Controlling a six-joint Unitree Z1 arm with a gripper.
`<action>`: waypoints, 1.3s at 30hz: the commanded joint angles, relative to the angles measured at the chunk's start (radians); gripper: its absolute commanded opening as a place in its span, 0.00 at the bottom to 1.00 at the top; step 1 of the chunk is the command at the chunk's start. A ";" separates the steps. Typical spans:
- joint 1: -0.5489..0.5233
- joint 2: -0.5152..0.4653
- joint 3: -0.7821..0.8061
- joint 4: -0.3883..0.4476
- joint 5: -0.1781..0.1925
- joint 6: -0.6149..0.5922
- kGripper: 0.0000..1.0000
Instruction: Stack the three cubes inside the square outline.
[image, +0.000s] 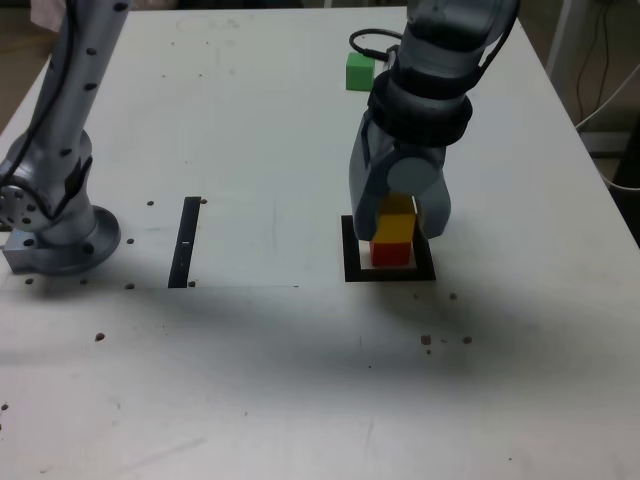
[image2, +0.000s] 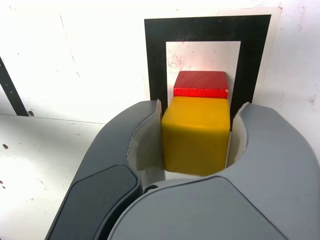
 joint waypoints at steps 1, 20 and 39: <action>-0.002 0.002 -0.004 -0.003 -0.001 -0.002 0.80; 0.027 -0.080 0.013 0.027 0.020 0.009 0.99; 0.417 -0.054 -0.150 0.097 0.121 0.387 0.99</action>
